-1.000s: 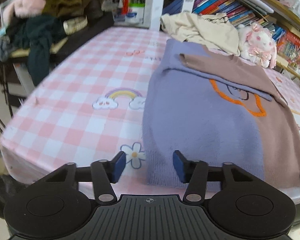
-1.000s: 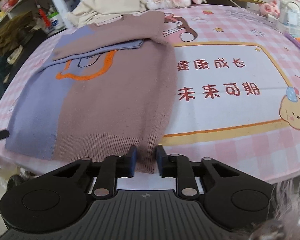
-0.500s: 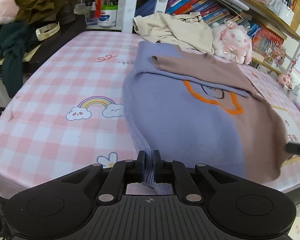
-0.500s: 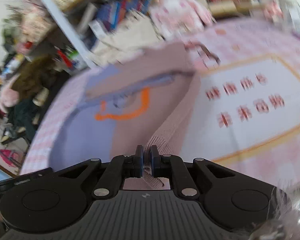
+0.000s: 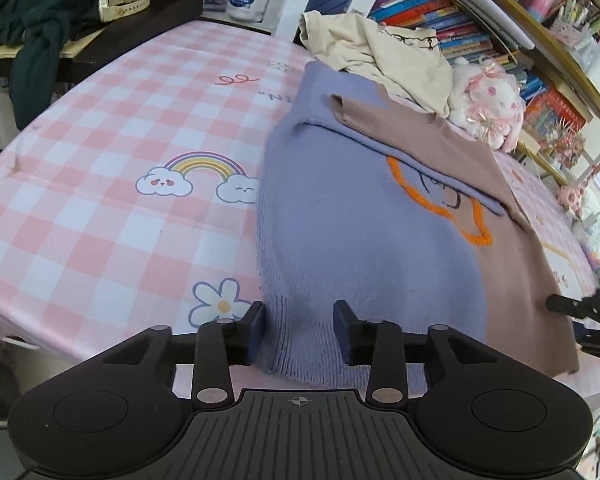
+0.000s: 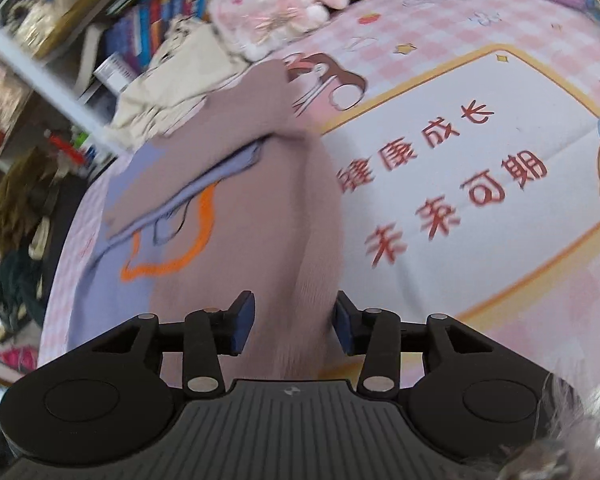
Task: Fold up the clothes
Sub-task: 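Grasp the lavender hem with the left gripper while the right gripper grasps the mauve hem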
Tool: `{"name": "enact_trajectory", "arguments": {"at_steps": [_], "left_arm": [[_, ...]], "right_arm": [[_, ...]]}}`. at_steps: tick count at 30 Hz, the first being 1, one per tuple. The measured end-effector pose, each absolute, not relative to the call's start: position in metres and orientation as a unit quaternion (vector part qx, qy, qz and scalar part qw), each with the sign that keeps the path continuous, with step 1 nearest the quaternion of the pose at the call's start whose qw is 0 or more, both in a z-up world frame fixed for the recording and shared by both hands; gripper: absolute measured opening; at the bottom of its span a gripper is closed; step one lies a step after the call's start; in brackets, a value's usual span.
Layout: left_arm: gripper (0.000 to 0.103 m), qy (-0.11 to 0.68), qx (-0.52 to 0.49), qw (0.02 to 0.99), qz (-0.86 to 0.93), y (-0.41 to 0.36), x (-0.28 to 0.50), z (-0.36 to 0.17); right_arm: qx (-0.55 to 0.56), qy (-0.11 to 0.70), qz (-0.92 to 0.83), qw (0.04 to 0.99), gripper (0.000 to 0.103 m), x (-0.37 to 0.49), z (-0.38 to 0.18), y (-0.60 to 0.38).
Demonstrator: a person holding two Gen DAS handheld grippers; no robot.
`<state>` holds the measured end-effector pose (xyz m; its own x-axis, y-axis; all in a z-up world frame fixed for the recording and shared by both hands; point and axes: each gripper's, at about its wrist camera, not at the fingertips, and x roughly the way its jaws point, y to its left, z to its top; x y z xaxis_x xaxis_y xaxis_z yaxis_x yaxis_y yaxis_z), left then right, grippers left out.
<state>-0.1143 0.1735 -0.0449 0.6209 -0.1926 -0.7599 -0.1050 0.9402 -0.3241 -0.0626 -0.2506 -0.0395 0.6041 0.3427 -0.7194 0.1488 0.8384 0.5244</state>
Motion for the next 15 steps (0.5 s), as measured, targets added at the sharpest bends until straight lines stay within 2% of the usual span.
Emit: {"name": "enact_trajectory", "arguments": {"at_steps": [4,8,12,15], "left_arm": [[0.038,0.436,-0.173,0.883,-0.022,0.173,-0.112,-0.045],[0.038,0.436,-0.172,0.883,-0.021,0.172,-0.111,-0.045],[0.038,0.436,-0.178,0.882,-0.019,0.173,-0.111,-0.045],[0.038,0.438,-0.176,0.881,-0.020,0.173,-0.110,-0.045]], "right_arm": [[0.350,0.445,0.073,0.821,0.041,-0.043,-0.048,-0.265],[0.370,0.476,0.107,0.791,0.019,-0.050,-0.052,-0.270],[0.346,0.503,0.097,0.786,0.011,-0.075,-0.050,-0.274],[0.269,0.497,0.084,0.821,0.008,-0.091,-0.040,-0.267]]}}
